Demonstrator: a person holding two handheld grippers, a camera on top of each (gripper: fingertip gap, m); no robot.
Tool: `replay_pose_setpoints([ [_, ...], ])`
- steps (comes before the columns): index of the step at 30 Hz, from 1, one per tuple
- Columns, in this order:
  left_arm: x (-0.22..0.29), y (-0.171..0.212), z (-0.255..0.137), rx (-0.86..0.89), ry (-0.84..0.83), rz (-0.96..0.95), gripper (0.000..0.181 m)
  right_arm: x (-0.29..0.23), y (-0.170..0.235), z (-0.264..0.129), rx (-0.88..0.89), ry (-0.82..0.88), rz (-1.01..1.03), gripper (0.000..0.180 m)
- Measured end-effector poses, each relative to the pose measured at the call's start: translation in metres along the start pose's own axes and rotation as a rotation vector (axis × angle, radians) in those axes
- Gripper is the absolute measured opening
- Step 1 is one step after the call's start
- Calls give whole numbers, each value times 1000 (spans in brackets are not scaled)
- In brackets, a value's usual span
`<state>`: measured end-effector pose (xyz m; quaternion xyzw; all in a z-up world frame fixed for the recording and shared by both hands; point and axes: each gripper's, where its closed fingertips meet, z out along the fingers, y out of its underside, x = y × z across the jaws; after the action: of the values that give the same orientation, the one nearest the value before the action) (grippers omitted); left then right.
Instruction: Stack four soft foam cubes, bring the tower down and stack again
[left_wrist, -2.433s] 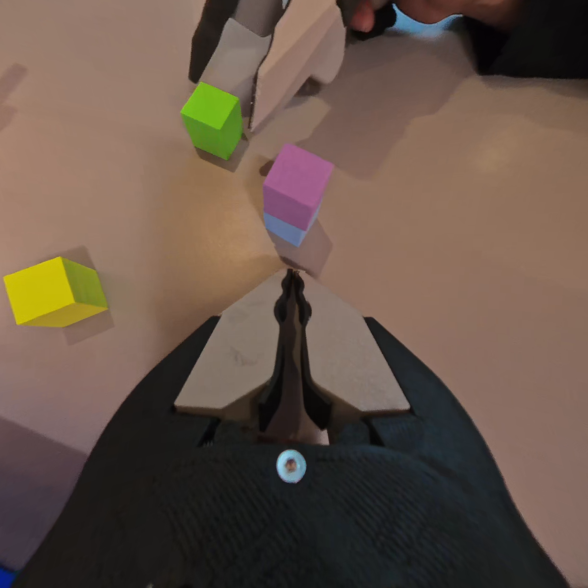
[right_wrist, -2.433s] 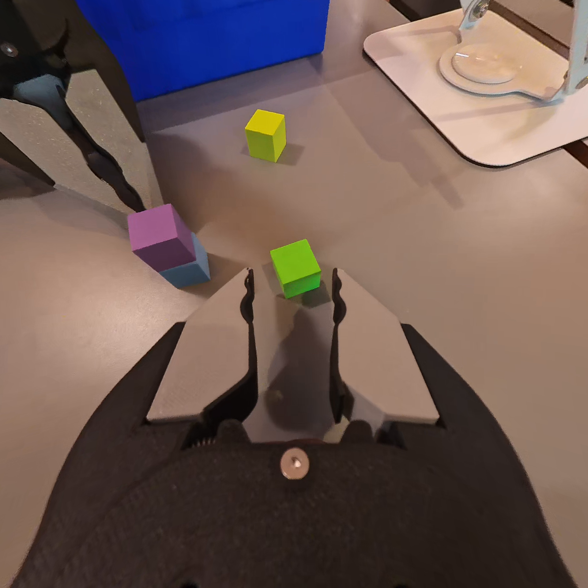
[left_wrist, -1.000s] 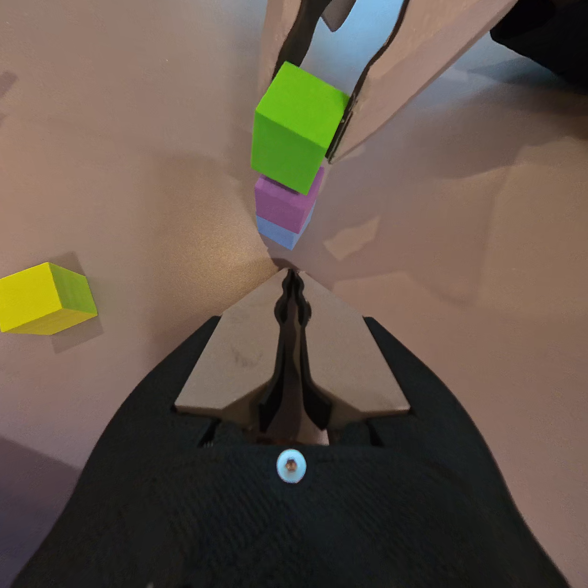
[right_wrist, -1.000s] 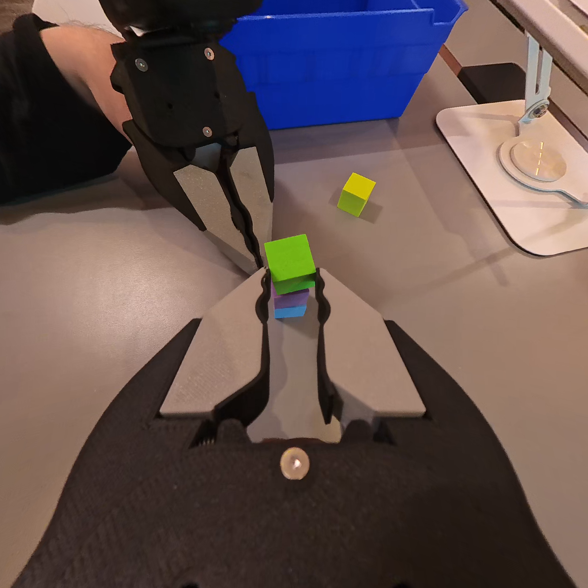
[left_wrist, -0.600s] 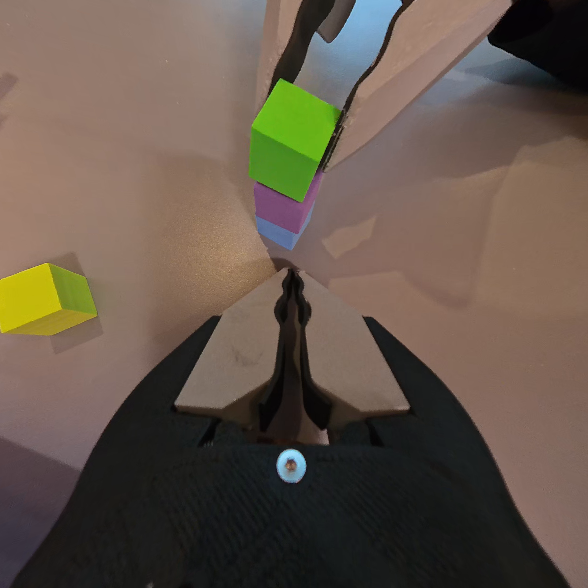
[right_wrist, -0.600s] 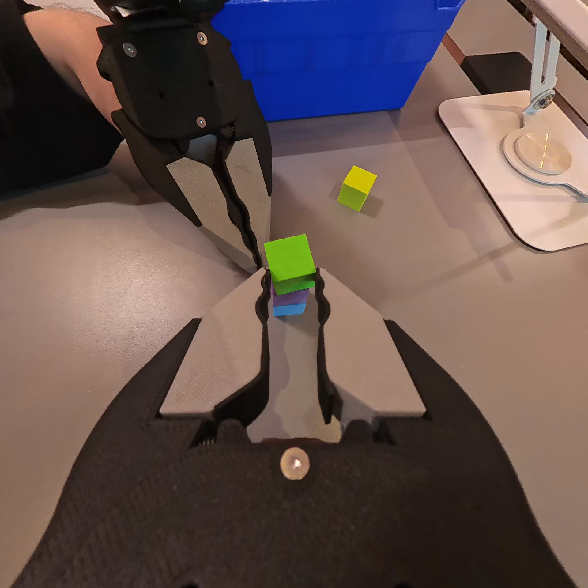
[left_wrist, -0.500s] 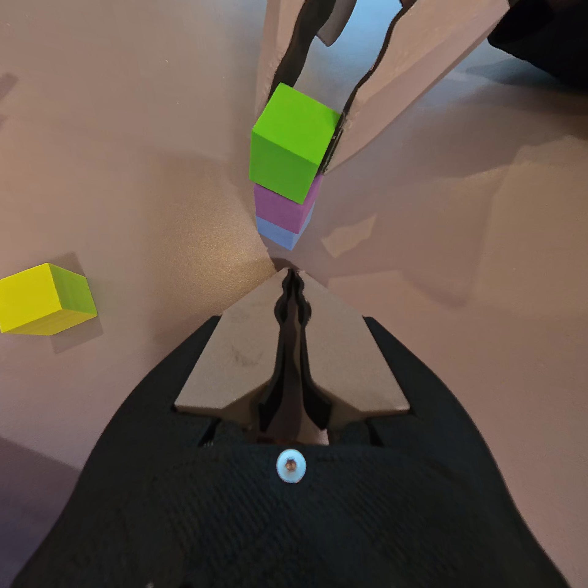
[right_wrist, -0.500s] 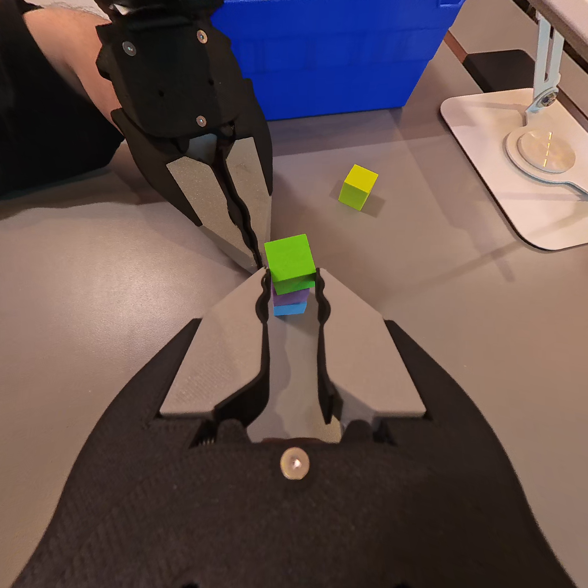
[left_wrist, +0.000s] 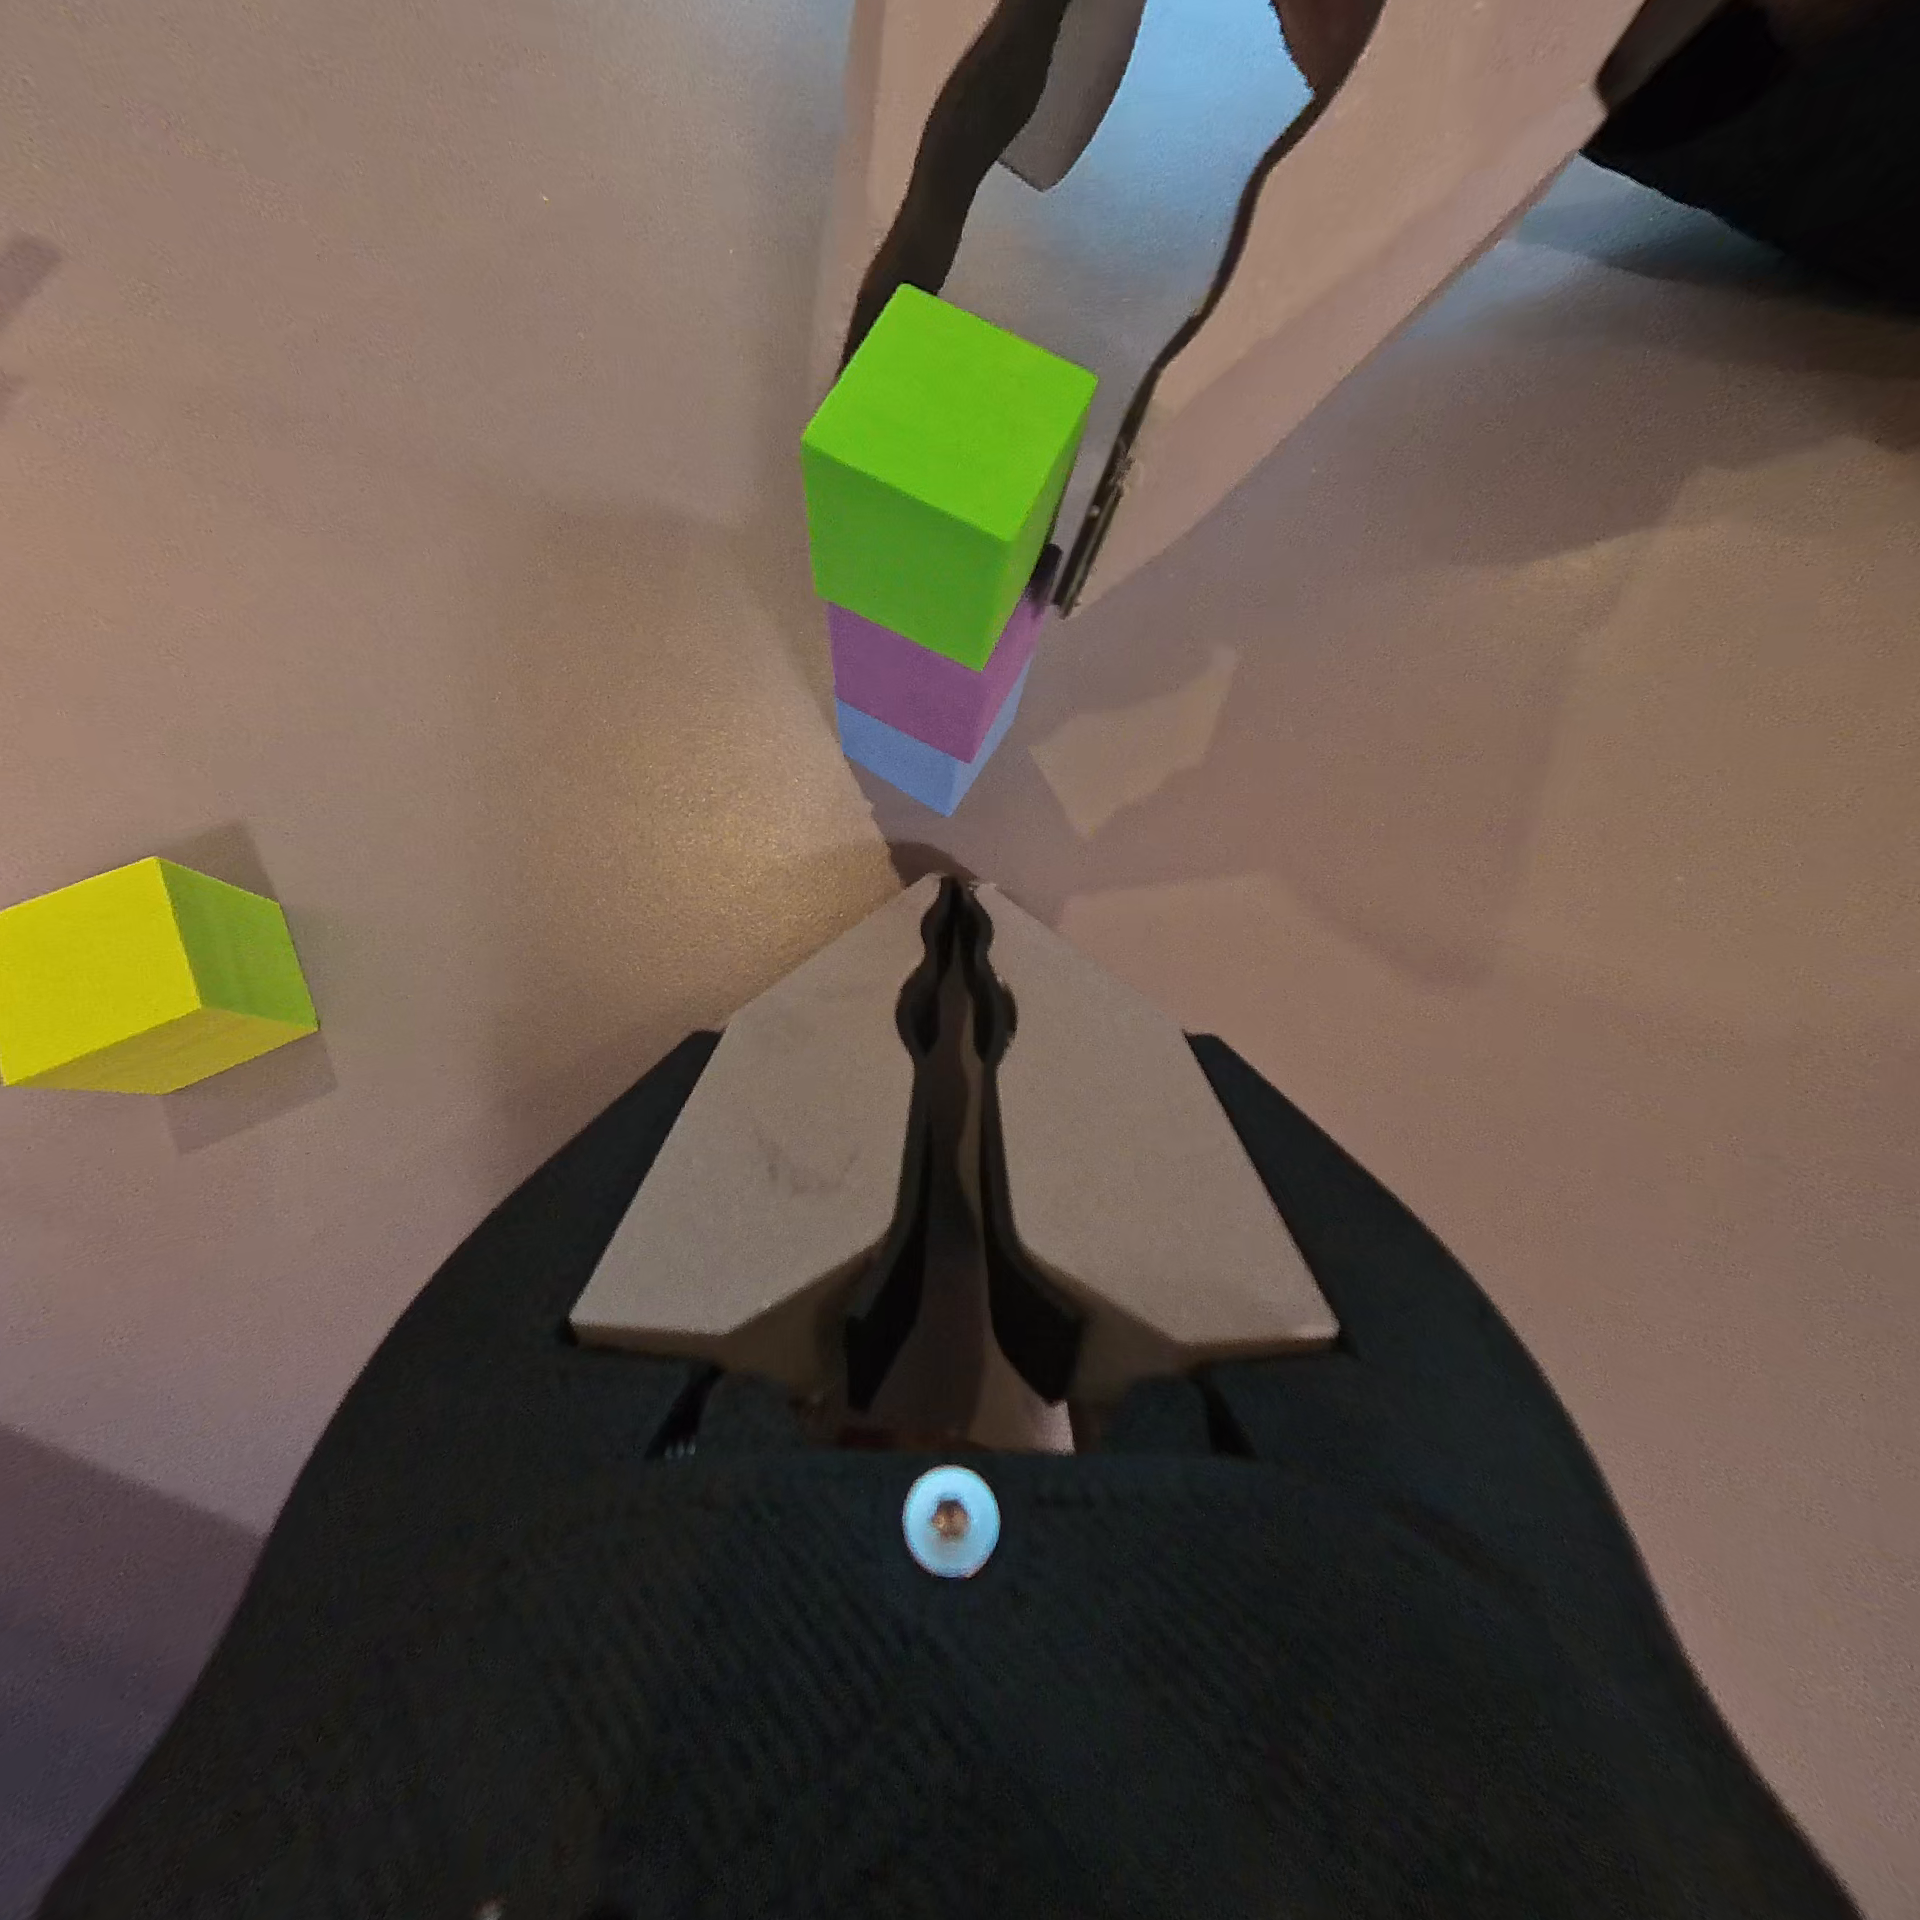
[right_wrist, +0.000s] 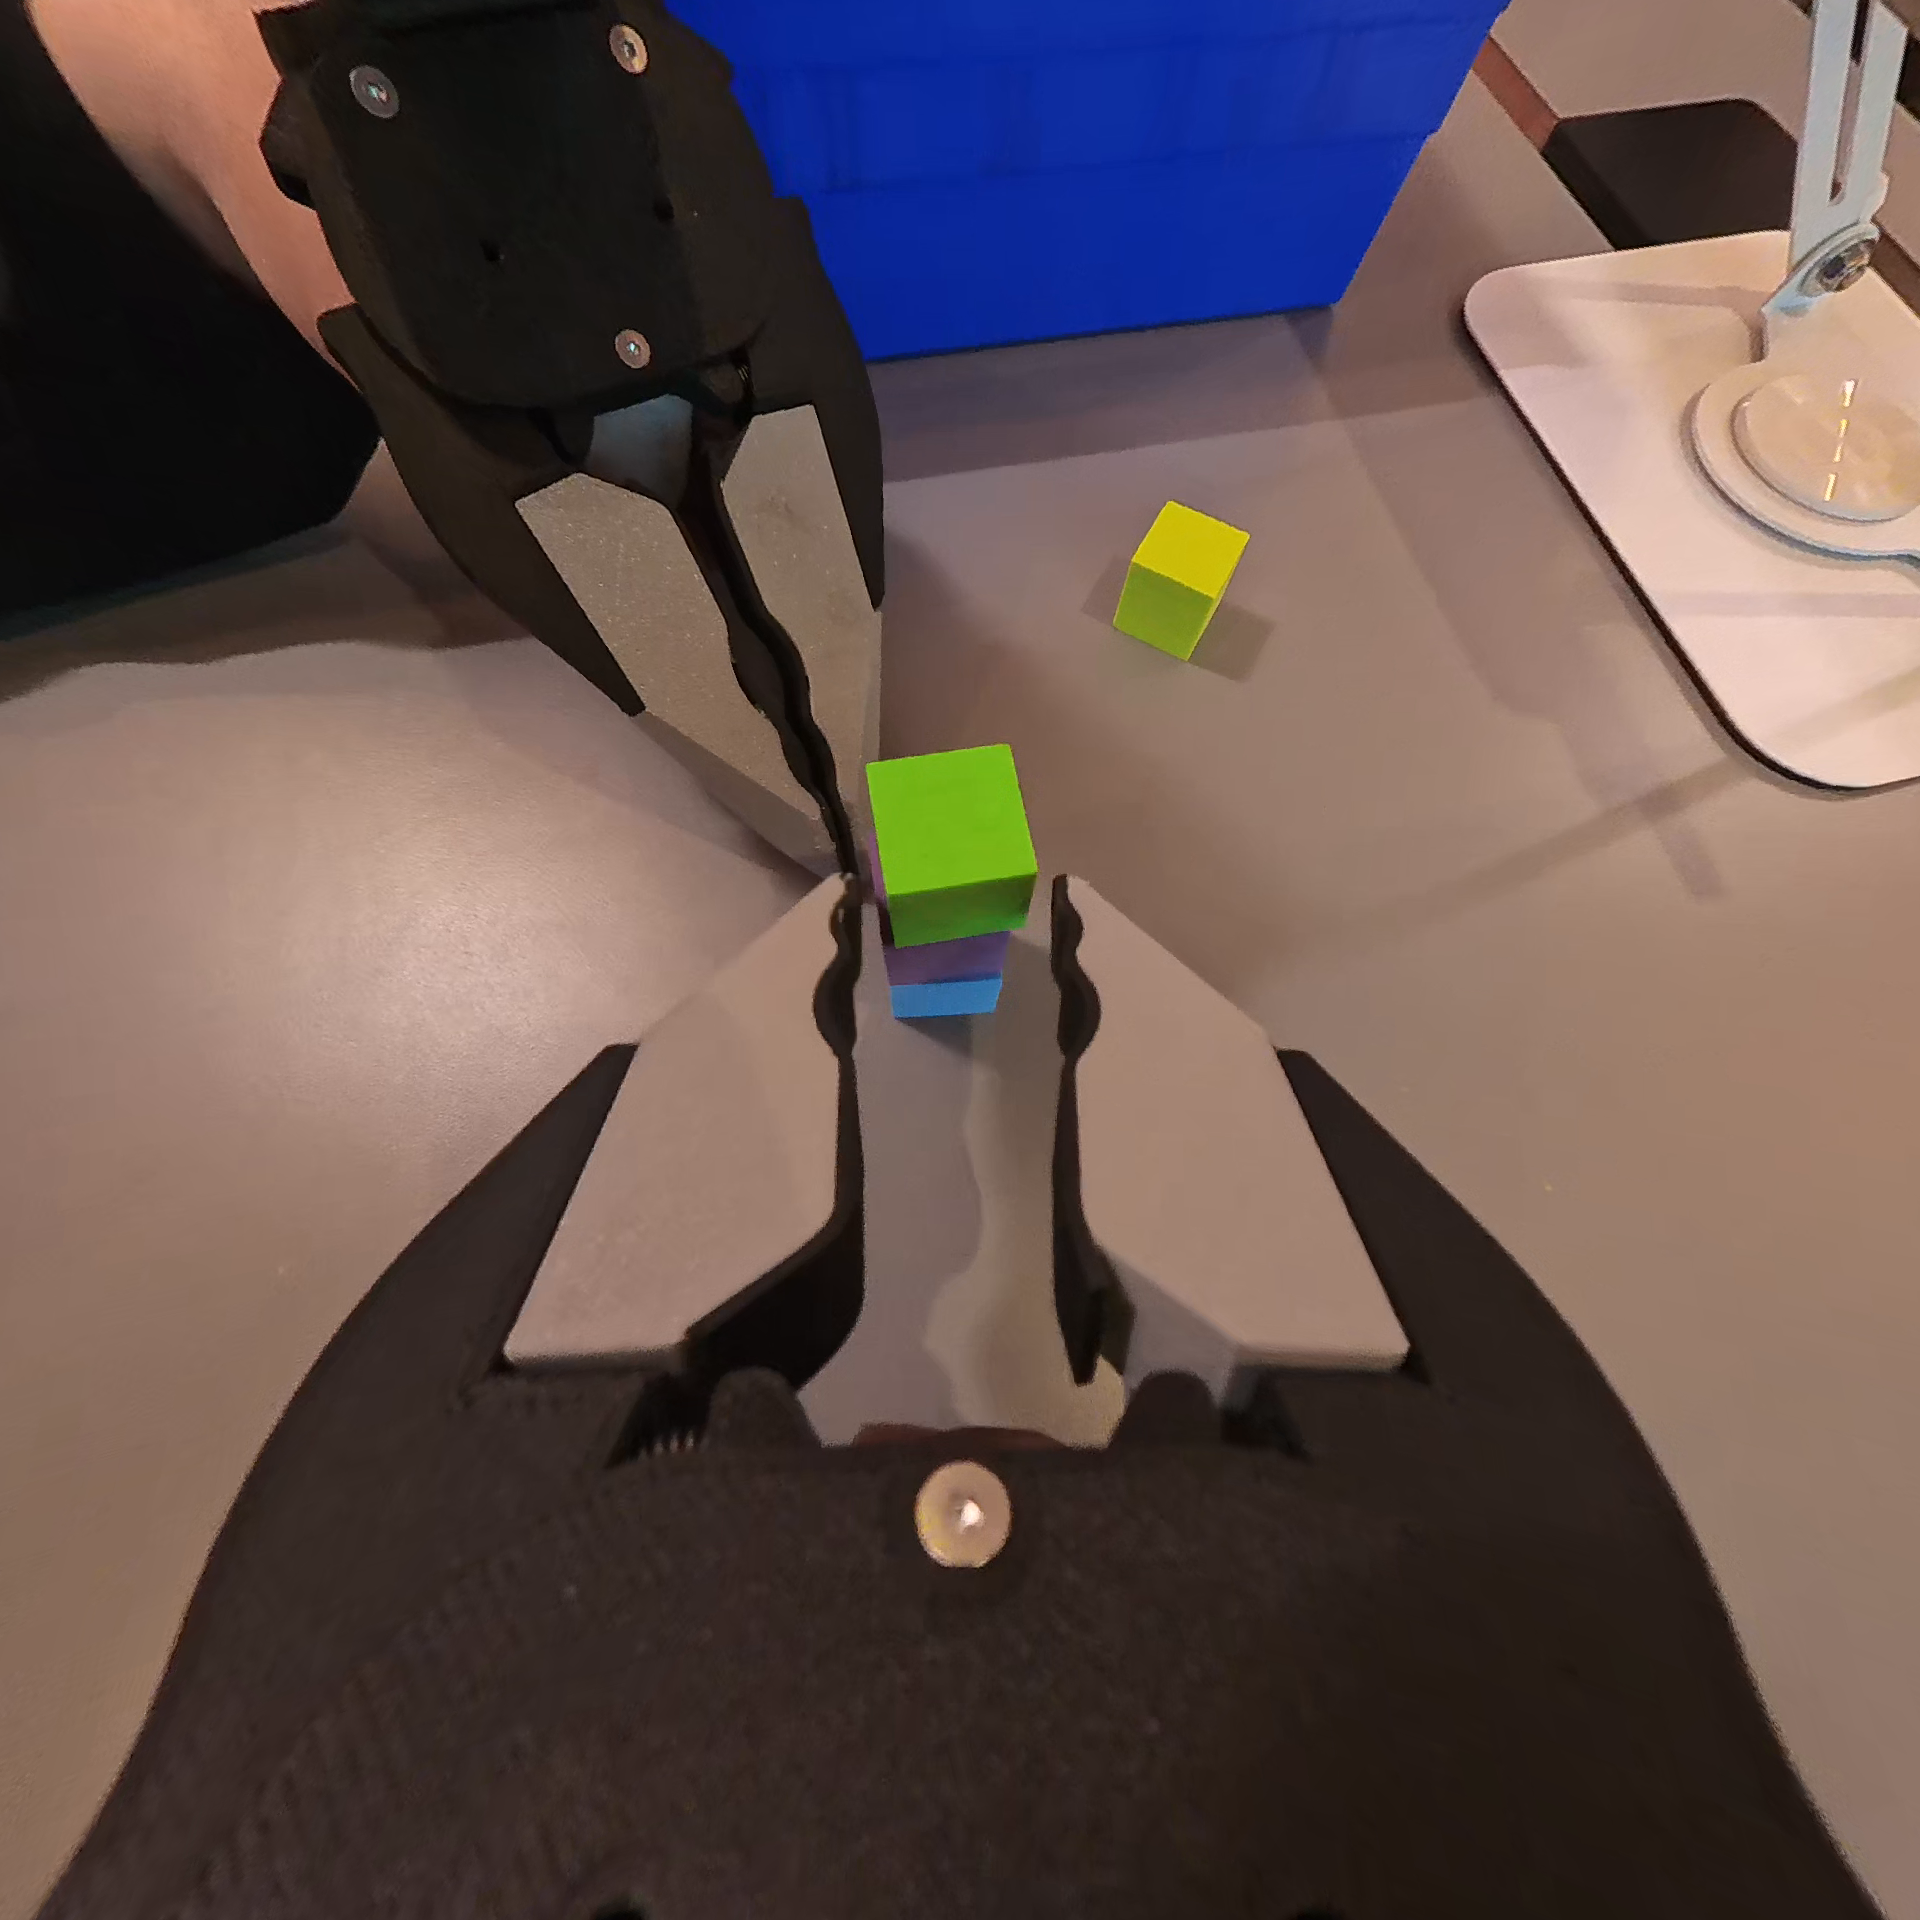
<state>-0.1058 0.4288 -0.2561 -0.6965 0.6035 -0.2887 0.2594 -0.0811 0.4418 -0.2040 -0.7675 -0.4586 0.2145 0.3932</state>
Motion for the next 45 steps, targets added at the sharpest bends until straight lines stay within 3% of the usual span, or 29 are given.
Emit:
replay_pose_setpoints([
  [7,-12,1,-4,-45,-68,23,1,1,-15,-14,106,-24,13,37],
  [9,-25,-7,-9,-1,-129,-16,11,3,-23,-23,178,-29,14,37],
  [14,-81,-33,-40,191,-440,-137,29,20,-40,-51,363,-27,83,36],
  [18,-114,-32,-60,242,-653,-179,37,34,-39,-61,411,-11,138,35],
  [28,-129,-1,-32,85,-609,-264,47,31,-34,-52,370,-7,120,33],
  [29,-127,0,-29,81,-578,-268,28,31,-34,-51,369,-5,119,33],
  [33,-121,-1,-30,96,-538,-252,25,32,-34,-50,366,-3,126,32],
  [41,-97,-61,-68,346,-642,22,26,32,-37,-55,391,-34,166,32],
  [45,-57,-92,-74,450,-573,203,26,27,-40,-54,399,-82,209,34],
])
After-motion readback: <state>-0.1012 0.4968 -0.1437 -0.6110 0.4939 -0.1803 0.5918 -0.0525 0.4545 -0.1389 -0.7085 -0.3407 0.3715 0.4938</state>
